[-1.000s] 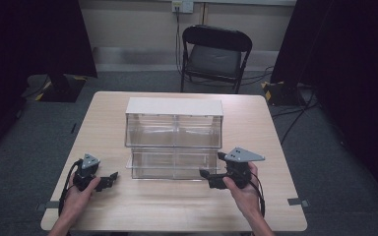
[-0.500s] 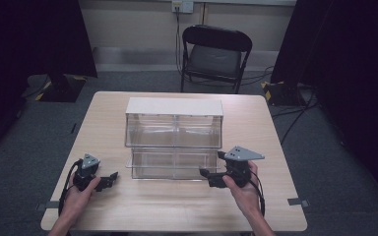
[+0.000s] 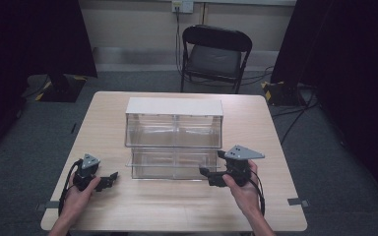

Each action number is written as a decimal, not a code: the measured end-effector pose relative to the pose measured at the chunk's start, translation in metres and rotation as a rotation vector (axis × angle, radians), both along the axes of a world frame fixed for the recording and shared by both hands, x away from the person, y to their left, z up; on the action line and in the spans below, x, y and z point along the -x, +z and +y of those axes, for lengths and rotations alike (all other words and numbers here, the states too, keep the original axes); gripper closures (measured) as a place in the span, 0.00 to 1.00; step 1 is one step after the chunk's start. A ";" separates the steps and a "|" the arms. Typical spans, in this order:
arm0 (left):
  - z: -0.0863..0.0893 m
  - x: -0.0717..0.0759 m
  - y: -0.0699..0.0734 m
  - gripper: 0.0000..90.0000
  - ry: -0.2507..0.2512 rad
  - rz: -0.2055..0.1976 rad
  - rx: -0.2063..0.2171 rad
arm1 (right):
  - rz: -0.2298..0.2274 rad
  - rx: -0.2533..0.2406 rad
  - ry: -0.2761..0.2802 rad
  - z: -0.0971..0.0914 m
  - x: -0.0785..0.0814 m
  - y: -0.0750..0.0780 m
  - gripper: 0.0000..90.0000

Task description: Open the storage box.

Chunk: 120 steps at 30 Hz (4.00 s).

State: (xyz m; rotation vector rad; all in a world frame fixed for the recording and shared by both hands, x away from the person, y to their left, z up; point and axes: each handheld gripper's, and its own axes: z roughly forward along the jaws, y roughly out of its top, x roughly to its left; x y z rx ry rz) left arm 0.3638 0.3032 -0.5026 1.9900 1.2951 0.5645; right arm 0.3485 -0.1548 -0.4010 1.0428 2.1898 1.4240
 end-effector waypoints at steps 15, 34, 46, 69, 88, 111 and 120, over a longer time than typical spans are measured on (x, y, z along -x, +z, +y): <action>0.000 0.000 0.000 0.15 -0.001 0.000 0.000 | -0.003 -0.006 -0.003 0.000 -0.002 0.002 0.13; 0.000 0.000 0.000 0.15 0.000 0.000 0.000 | -0.008 -0.005 -0.005 0.000 -0.005 0.007 0.14; 0.000 0.000 0.000 0.15 -0.001 0.000 0.001 | -0.015 0.000 -0.008 0.001 -0.008 0.013 0.14; 0.000 0.000 0.000 0.15 -0.006 0.002 0.002 | -0.010 -0.015 -0.006 0.000 -0.011 0.016 0.14; 0.000 0.000 0.000 0.15 -0.006 0.002 0.002 | -0.020 -0.041 -0.012 -0.001 -0.015 0.021 0.14; 0.000 0.000 0.000 0.15 -0.006 0.002 0.002 | -0.018 -0.059 -0.004 -0.002 -0.018 0.022 0.13; 0.000 0.000 0.000 0.15 -0.006 0.002 0.002 | -0.017 -0.062 -0.002 -0.003 -0.019 0.022 0.13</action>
